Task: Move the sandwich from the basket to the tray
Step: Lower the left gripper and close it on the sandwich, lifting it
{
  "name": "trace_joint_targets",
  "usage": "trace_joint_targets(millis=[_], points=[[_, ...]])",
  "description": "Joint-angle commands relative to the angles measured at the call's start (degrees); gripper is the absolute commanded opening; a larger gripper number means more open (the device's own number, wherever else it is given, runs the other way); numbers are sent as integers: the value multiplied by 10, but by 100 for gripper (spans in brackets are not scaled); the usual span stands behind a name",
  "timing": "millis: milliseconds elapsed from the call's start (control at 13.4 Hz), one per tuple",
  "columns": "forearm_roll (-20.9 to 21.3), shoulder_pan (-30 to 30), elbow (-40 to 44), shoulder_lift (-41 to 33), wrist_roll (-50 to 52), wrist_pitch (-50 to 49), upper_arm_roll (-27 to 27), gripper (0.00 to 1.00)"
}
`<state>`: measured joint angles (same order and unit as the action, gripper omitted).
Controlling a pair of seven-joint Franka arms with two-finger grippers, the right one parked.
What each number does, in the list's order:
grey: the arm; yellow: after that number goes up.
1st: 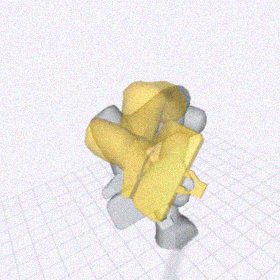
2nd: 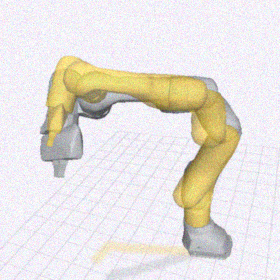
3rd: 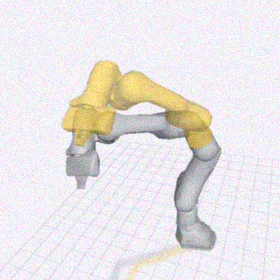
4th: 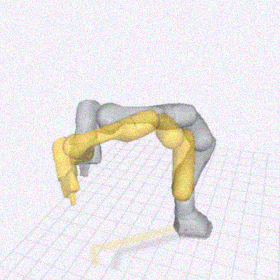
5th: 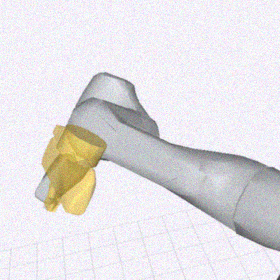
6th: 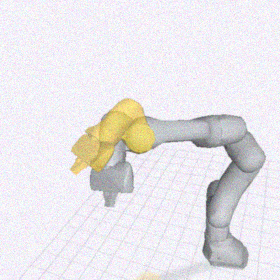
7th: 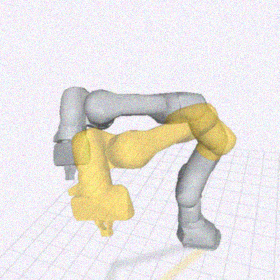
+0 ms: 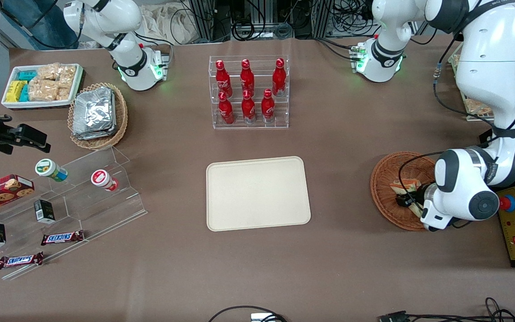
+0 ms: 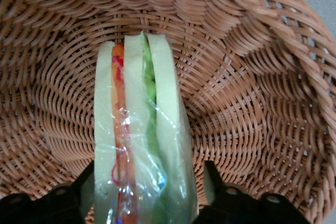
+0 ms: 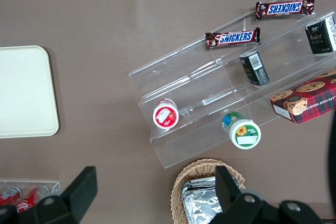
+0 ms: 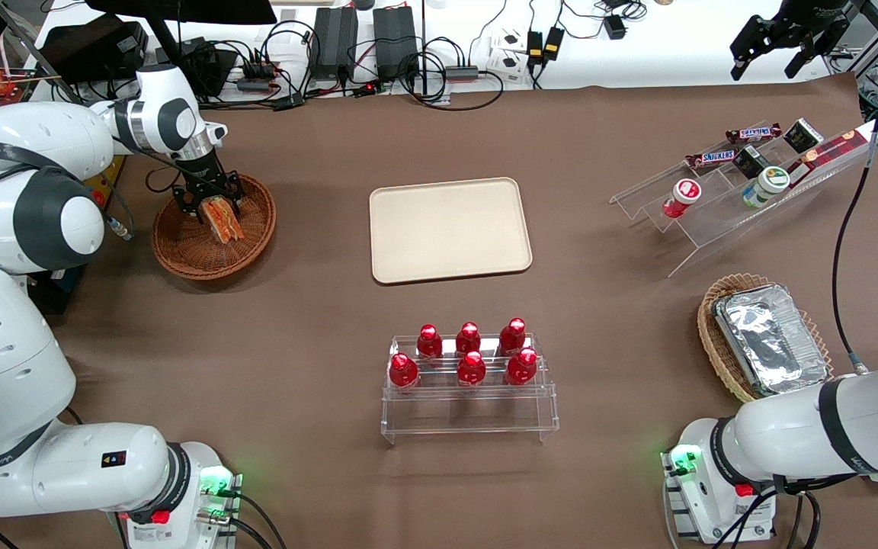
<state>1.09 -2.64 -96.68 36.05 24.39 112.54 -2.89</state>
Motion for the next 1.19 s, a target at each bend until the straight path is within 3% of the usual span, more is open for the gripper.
trace_joint_targets(millis=[0,224,596,820,1118], points=[[-1,-3,-15,-11,7,14,0,55],[-1,-2,-15,-33,5,2,0,45],[0,3,-4,-128,-15,-88,-4,45],[-1,7,6,-171,-107,-102,-14,45],[0,9,80,-162,-108,-152,-82,45]])
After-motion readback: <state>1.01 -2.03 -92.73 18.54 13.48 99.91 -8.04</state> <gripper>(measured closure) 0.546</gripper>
